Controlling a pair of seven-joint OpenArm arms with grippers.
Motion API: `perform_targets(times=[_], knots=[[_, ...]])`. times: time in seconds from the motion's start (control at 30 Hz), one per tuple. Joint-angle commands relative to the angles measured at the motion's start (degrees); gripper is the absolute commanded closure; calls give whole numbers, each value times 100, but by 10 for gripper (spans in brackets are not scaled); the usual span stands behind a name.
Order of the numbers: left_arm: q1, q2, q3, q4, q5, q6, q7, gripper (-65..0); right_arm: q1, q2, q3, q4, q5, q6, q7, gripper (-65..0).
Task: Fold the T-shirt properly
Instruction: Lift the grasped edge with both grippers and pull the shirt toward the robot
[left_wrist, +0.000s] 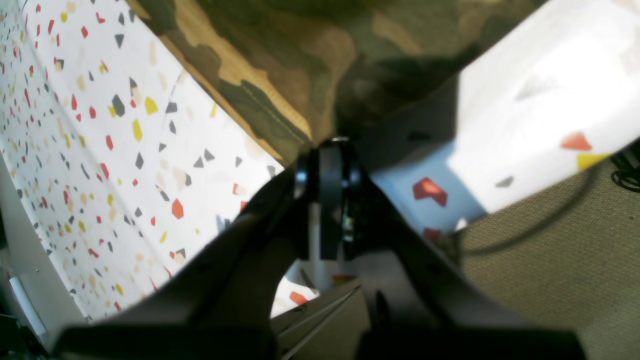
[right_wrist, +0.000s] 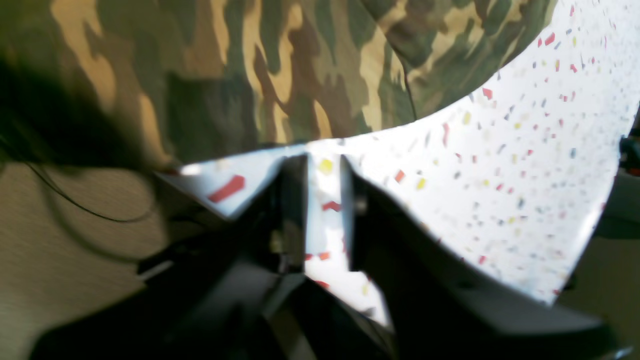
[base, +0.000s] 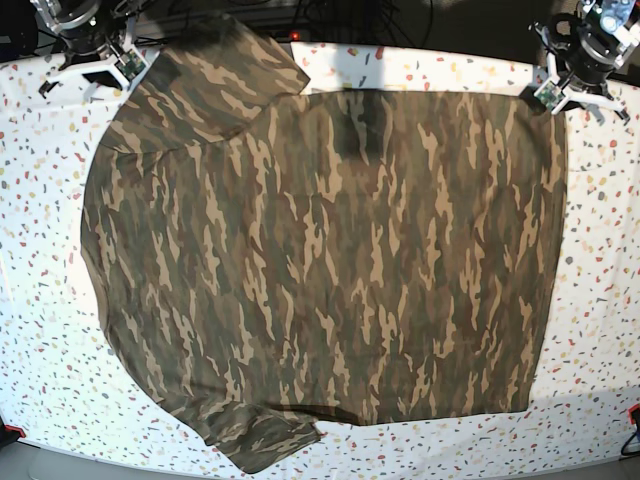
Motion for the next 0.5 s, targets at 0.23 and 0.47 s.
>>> perform_targets(times=[0.23, 0.47], knots=[[-177, -33, -17, 68, -2, -17, -28, 0, -4, 70, 44, -144, -1139, 785, 365, -239], [-190, -33, -17, 68, -4, -17, -24, 0, 507, 70, -195, -667, -1633, 1036, 463, -239]])
